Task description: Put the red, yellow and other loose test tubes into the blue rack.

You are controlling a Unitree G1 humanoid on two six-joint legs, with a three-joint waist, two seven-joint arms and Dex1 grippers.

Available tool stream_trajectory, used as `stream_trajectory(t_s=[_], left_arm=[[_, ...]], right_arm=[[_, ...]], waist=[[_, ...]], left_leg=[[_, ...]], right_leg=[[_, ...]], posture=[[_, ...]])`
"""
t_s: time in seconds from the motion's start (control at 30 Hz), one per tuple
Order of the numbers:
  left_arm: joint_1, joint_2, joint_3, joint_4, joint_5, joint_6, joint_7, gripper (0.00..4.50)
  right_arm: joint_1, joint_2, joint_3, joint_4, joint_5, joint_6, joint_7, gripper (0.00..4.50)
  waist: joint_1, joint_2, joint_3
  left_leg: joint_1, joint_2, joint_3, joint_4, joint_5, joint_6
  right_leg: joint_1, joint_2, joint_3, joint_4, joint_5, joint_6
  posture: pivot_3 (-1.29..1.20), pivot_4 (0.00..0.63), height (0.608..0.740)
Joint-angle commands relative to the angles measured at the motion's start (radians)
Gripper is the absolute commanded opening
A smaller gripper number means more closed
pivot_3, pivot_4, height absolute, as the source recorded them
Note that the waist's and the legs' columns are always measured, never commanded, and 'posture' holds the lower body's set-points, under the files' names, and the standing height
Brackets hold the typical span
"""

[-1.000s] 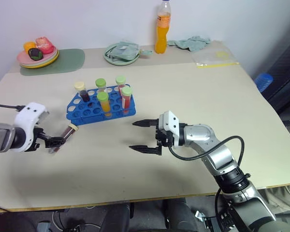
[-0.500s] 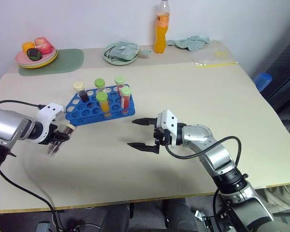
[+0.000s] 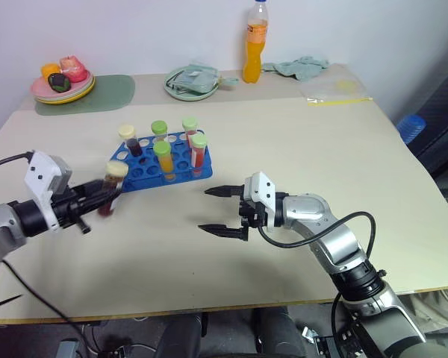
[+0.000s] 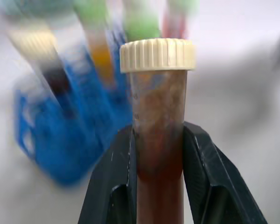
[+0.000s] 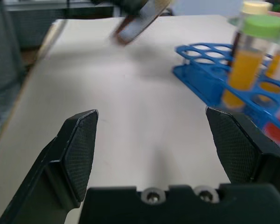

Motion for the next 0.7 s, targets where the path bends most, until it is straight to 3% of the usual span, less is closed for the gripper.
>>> stream_trajectory(t_s=[0.03, 0.17, 0.27, 0.43, 0.7], left_arm=[[-0.068, -0.129, -0.052, -0.085, 0.115, -0.101, 0.261, 0.75], [-0.123, -0.403, -0.198, -0.033, 0.419, -0.435, 0.591, 0.75], [-0.138, -0.503, -0.240, 0.055, 0.534, -0.590, 0.707, 0.75], [-0.145, -0.544, -0.328, 0.221, 0.680, -0.780, 0.800, 0.75], [-0.183, -0.573, -0.358, 0.353, 0.710, -0.785, 0.855, 0.75]], right_arm=[[-0.026, 0.011, -0.003, -0.003, 0.015, -0.018, 0.016, 4.08], [-0.036, 0.016, -0.001, 0.009, 0.010, -0.024, 0.026, 4.08], [-0.039, 0.019, -0.003, 0.013, 0.009, -0.024, 0.028, 4.08], [-0.037, 0.021, -0.006, 0.009, 0.006, -0.023, 0.018, 4.08], [-0.022, 0.012, -0.014, -0.012, 0.007, -0.012, -0.001, 4.08]], waist=[[-0.004, -0.003, -0.001], [-0.003, -0.002, -0.002], [-0.006, -0.002, -0.002], [-0.005, -0.002, -0.002], [-0.005, -0.002, -0.002]], left_leg=[[0.000, -0.001, 0.000, 0.000, 0.000, 0.000], [0.000, -0.002, 0.001, 0.000, 0.000, -0.001], [0.000, -0.002, 0.003, 0.000, 0.000, -0.001], [0.000, -0.002, 0.006, 0.000, 0.000, -0.001], [0.000, -0.003, 0.005, 0.000, 0.000, 0.000]], right_leg=[[0.000, 0.000, 0.000, 0.001, 0.000, 0.000], [0.000, 0.000, 0.001, 0.000, 0.000, 0.000], [-0.001, 0.001, 0.001, 0.000, 0.000, 0.000], [-0.001, 0.001, 0.001, 0.000, 0.000, 0.000], [-0.001, 0.001, 0.001, 0.000, 0.000, 0.000]], posture=[[0.00, 0.150, 0.740], [0.00, 0.150, 0.740], [0.00, 0.150, 0.740], [0.00, 0.150, 0.740], [0.00, 0.150, 0.740]])
